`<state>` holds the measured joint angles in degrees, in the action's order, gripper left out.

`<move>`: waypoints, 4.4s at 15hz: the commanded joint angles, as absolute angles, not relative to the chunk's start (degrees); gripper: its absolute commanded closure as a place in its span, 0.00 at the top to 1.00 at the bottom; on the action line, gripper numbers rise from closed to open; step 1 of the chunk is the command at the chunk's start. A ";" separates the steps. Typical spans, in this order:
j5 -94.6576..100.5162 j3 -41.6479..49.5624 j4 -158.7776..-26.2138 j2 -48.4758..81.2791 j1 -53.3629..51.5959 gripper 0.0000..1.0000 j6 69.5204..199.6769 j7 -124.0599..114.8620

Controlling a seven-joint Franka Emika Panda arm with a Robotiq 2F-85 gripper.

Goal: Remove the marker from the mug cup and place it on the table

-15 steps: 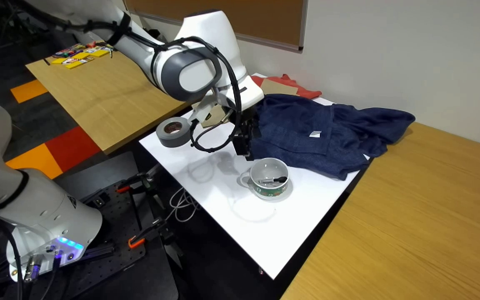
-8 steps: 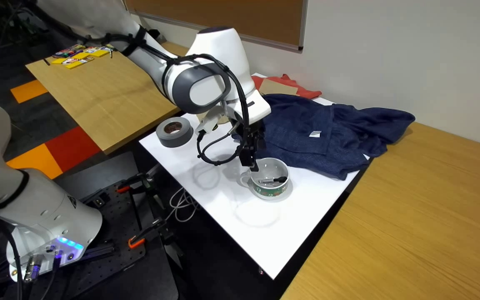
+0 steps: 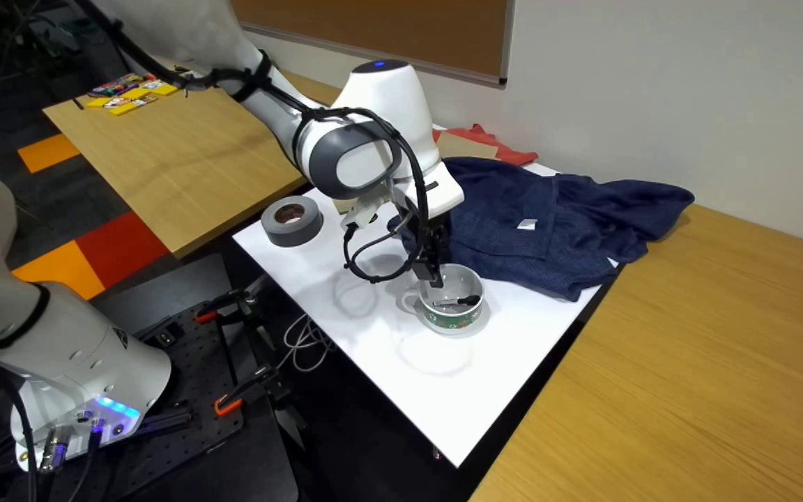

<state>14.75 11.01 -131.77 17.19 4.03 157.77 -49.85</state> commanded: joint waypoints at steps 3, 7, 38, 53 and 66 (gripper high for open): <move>10.80 12.92 -128.46 21.30 1.84 0.66 157.94 -48.63; 8.97 13.48 -126.87 23.50 1.31 0.58 158.03 -48.71; 13.70 22.17 -135.27 13.03 -5.15 0.03 163.69 -45.74; -8.06 1.65 -144.02 6.20 0.43 0.03 160.43 4.96; 4.17 4.34 -139.80 18.48 0.52 0.17 158.45 2.00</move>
